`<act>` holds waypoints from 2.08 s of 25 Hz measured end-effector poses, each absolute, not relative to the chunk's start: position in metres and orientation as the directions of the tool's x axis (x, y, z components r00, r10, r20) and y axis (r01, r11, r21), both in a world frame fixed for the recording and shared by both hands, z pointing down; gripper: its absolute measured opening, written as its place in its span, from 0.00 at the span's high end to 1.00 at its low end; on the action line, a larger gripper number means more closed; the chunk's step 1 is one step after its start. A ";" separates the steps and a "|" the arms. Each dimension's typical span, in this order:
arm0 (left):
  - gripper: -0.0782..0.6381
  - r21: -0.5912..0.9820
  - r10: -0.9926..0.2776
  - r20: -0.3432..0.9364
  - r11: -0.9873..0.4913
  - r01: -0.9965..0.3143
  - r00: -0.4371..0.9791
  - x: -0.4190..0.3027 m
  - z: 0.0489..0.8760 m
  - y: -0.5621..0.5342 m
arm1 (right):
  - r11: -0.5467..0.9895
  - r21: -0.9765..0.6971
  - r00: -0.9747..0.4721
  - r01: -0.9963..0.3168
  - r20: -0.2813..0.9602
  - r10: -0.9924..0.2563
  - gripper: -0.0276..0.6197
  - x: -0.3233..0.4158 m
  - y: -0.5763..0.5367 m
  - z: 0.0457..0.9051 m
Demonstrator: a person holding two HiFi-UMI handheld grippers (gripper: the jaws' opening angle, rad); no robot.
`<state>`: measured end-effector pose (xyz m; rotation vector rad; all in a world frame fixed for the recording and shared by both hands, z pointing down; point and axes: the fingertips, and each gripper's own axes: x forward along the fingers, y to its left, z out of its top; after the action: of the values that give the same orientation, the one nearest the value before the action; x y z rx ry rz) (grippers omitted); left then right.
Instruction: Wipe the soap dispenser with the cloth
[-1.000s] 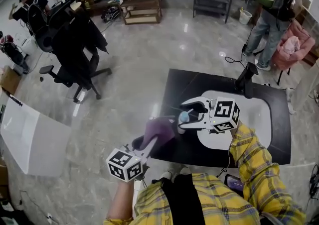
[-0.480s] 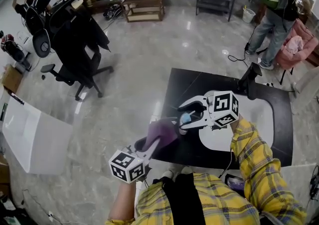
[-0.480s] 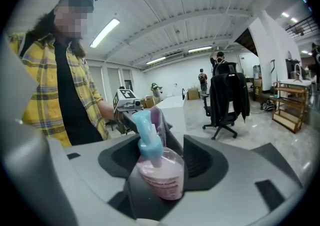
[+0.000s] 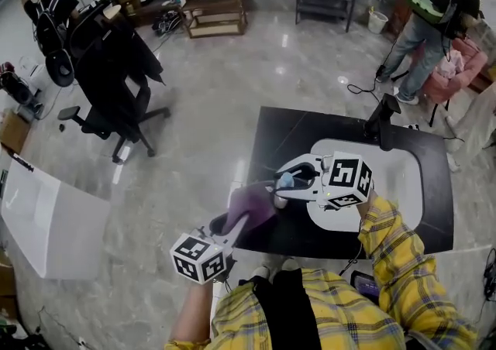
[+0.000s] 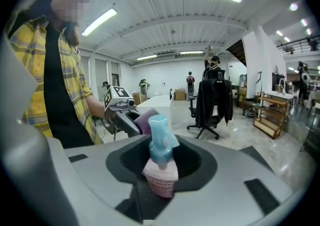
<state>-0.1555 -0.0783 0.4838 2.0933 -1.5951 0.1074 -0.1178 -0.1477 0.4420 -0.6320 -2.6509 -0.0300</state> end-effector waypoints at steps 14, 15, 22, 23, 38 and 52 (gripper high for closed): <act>0.78 0.346 -0.878 0.351 -0.201 -0.916 0.325 -0.156 0.483 -0.074 | 0.999 -0.014 -0.936 -0.051 0.350 -0.043 0.77 -0.119 -0.174 0.441; 0.78 0.346 -0.878 0.351 -0.202 -0.916 0.326 -0.156 0.484 -0.074 | 0.995 -0.015 -0.934 -0.094 0.347 -0.083 0.77 -0.119 -0.176 0.441; 0.79 0.351 -0.878 0.344 -0.210 -0.912 0.334 -0.151 0.481 -0.071 | 0.929 -0.046 -0.882 -0.368 0.334 -0.333 0.77 -0.117 -0.188 0.441; 0.79 0.354 -0.878 0.341 -0.210 -0.911 0.335 -0.151 0.481 -0.071 | 0.917 -0.046 -0.872 -0.396 0.333 -0.360 0.77 -0.116 -0.189 0.441; 0.79 0.367 -0.903 0.315 -0.168 -0.915 0.292 -0.151 0.468 -0.061 | 0.705 -0.112 -0.702 -0.701 0.288 -0.652 0.77 -0.101 -0.194 0.435; 0.79 0.282 -0.938 0.164 -0.253 -0.925 0.307 -0.136 0.434 -0.086 | 0.811 -0.171 -0.818 -0.560 0.271 -0.508 0.54 -0.053 -0.176 0.436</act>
<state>-0.1359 -0.0863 0.4336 2.2557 -1.6774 -0.0536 -0.0534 -0.1761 0.4356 0.8319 -2.7836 0.3597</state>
